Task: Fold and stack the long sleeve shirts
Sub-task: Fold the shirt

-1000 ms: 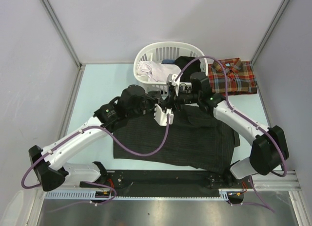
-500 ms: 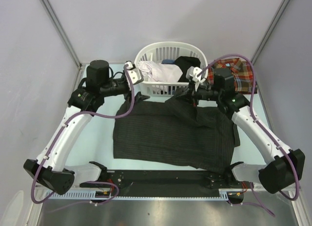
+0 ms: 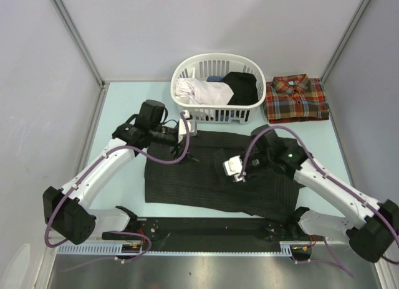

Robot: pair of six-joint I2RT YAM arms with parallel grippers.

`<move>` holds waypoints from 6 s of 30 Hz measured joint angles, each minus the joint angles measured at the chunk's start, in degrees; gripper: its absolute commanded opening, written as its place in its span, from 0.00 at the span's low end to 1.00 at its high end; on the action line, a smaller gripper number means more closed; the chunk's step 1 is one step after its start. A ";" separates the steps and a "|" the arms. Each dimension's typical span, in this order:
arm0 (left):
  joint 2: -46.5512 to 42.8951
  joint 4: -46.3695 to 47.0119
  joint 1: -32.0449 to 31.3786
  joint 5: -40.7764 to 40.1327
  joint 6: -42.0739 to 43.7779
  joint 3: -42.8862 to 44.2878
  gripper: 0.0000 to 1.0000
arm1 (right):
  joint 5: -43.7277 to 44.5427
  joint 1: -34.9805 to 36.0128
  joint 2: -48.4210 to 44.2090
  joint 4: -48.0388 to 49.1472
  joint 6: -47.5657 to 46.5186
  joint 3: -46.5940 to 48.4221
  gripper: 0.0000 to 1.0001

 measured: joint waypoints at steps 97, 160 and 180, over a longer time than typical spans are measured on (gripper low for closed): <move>-4.55 50.53 -16.44 -0.55 -20.46 -29.38 0.99 | 7.91 11.43 2.03 -23.47 -20.96 11.98 0.00; 2.82 5.55 -23.32 -10.29 6.51 -4.37 0.00 | 15.47 -1.09 -20.17 14.58 34.12 -9.05 0.88; 4.39 6.84 -22.14 -11.58 3.85 -2.86 0.00 | 6.01 -0.31 -13.90 12.68 41.07 -5.55 0.85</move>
